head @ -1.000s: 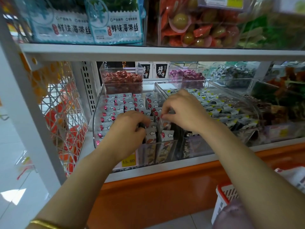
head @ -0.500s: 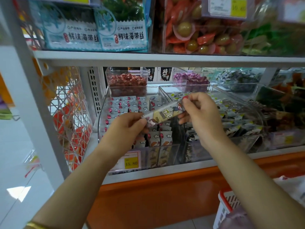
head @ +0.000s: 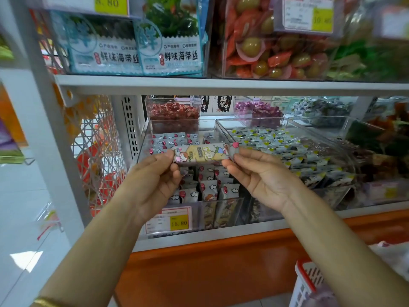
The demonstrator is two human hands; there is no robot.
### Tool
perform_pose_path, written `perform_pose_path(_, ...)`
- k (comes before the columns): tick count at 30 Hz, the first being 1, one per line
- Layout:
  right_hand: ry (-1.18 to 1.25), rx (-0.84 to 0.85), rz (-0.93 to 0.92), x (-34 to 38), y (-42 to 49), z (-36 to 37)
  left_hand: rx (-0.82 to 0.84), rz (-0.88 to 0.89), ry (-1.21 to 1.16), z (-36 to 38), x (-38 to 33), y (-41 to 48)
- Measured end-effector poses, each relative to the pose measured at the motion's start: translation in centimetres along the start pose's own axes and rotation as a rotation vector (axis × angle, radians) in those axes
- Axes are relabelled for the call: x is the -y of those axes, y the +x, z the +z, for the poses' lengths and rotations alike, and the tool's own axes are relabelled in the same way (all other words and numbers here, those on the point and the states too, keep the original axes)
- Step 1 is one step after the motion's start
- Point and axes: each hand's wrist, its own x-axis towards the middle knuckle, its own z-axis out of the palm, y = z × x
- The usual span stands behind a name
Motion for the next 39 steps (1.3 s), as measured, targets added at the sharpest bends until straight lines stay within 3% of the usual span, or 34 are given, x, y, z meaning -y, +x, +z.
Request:
perform_pose_path(6,0.048,0.021,-0.014,-0.2,-0.1,0.2,0.009,0.013,-0.020,-0.1,0.1,0.1)
perform_pose_path(16,-0.495,-0.105,-0.349,-0.9,-0.3,0.1,0.034,0.221,0.349,-0.1,0.4,-0.9)
perform_pose_path(26,-0.858,-0.092,-0.432,-1.3,-0.4,0.4,0.069,0.350,0.602,-0.1,0.5,-1.3)
perform_pose_path(34,-0.902,-0.160,-0.573,-1.3,-0.4,0.5,0.155,0.377,0.748,0.3,0.4,-1.9)
perform_pose_path(39,-0.977,-0.150,-0.627,-1.6,-0.5,0.7,0.104,0.346,0.811,0.7,0.7,-2.0)
